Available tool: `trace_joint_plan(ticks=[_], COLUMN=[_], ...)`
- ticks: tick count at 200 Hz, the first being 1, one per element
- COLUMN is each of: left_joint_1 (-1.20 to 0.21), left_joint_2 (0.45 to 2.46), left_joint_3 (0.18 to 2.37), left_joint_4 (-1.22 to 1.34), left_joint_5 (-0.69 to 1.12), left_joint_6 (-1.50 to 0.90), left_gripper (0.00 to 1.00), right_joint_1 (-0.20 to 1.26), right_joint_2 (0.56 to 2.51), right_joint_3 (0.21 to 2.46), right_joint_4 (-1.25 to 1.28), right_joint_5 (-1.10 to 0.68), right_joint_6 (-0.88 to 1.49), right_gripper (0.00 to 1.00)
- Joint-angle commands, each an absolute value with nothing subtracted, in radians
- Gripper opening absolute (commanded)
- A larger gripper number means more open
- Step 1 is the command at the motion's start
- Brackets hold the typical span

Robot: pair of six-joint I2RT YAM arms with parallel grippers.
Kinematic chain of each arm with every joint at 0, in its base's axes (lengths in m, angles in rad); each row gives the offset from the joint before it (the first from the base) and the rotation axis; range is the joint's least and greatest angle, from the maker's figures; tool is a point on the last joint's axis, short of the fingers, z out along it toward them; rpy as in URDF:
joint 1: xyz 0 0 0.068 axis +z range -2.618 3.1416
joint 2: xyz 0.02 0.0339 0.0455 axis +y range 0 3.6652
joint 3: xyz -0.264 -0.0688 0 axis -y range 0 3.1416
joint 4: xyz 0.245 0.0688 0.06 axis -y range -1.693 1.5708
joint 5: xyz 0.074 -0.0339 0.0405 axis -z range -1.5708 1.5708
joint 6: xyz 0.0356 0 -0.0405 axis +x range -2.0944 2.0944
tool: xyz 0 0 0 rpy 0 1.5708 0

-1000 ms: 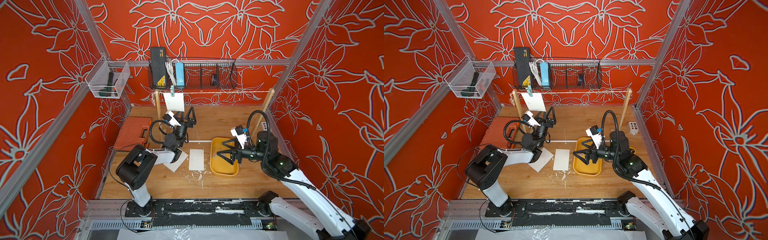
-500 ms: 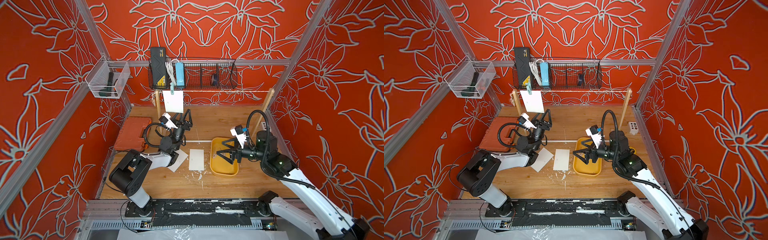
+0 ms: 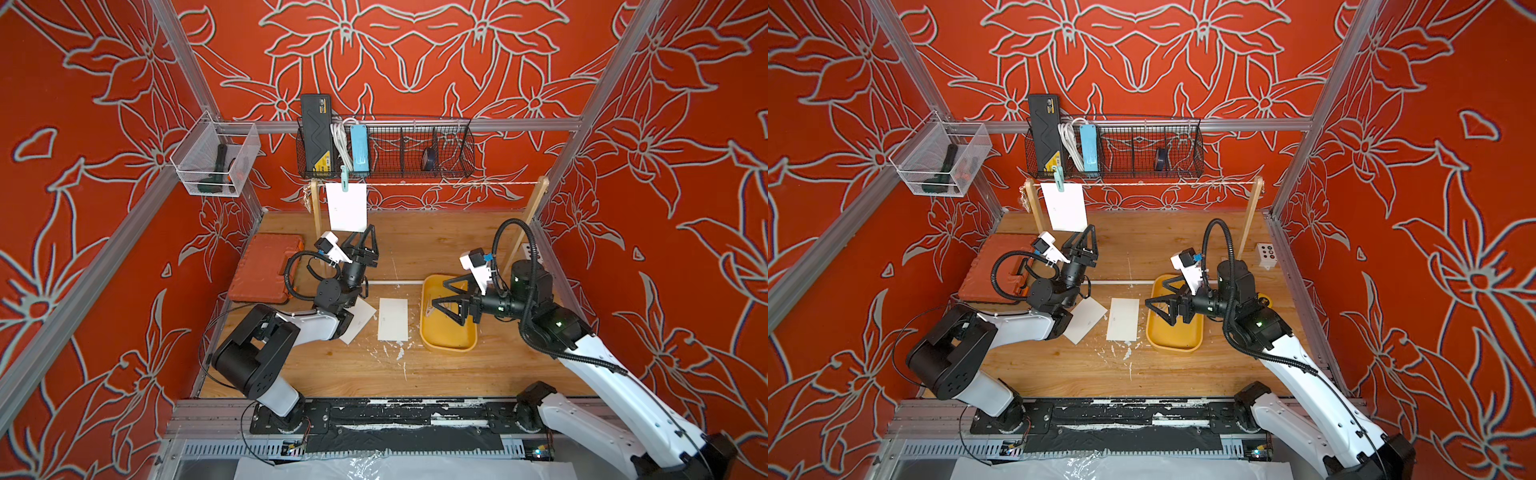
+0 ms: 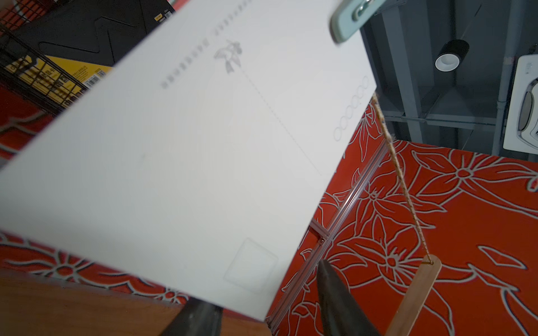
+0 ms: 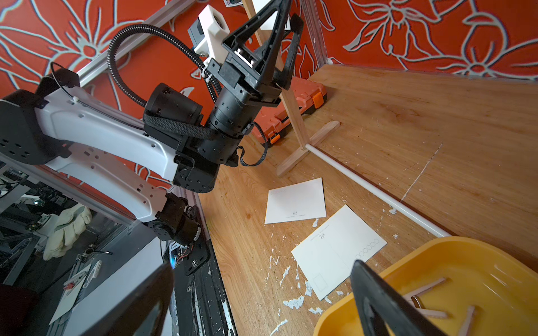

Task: Remove the postcards from the strings
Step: Pinch the postcard on the clothesline.

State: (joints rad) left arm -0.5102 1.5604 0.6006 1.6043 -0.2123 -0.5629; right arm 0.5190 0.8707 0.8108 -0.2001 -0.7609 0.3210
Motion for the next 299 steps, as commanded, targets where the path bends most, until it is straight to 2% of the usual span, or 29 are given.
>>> trace_joint_plan(ticks=[1,33,63,77,101,130,166,178,209,219,230,299], left_joint_1=[-0.504,-0.49,-0.482,-0.476,-0.463,-0.454,-0.453,-0.453,-0.451,-0.451,-0.451,-0.451], left_joint_2=[1.519,1.49,1.466,1.457,1.449,1.451,1.458,1.46,1.467,1.469,1.472,1.498], left_joint_3=[0.592,0.573,0.555,0.547,0.541,0.54,0.546,0.547,0.546,0.55,0.553,0.578], left_joint_4=[1.835,1.834,1.834,1.835,1.835,1.835,1.834,1.834,1.835,1.835,1.835,1.816], left_joint_5=[-0.228,-0.232,-0.227,-0.224,-0.221,-0.215,-0.21,-0.206,-0.192,-0.183,-0.17,-0.13], left_joint_6=[-0.549,-0.552,-0.544,-0.546,-0.564,-0.592,-0.615,-0.618,-0.632,-0.636,-0.637,-0.721], left_gripper=[0.49,0.57,0.74,0.75,0.68,0.51,0.38,0.29,0.14,0.05,0.0,0.0], right_joint_1=[0.529,0.528,0.53,0.532,0.532,0.535,0.534,0.535,0.537,0.537,0.537,0.544], right_joint_2=[0.873,0.876,0.883,0.883,0.884,0.882,0.878,0.875,0.875,0.877,0.88,0.975], right_joint_3=[0.821,0.822,0.822,0.824,0.822,0.821,0.819,0.82,0.828,0.835,0.846,1.037], right_joint_4=[-0.163,-0.162,-0.161,-0.161,-0.159,-0.157,-0.16,-0.161,-0.167,-0.17,-0.175,-0.235], right_joint_5=[-0.76,-0.76,-0.759,-0.758,-0.758,-0.755,-0.75,-0.747,-0.738,-0.736,-0.737,-0.71], right_joint_6=[0.322,0.322,0.322,0.324,0.326,0.327,0.325,0.327,0.323,0.321,0.318,0.256], right_gripper=[0.95,0.95,0.95,0.95,0.95,0.95,0.95,0.95,0.95,0.95,0.95,0.95])
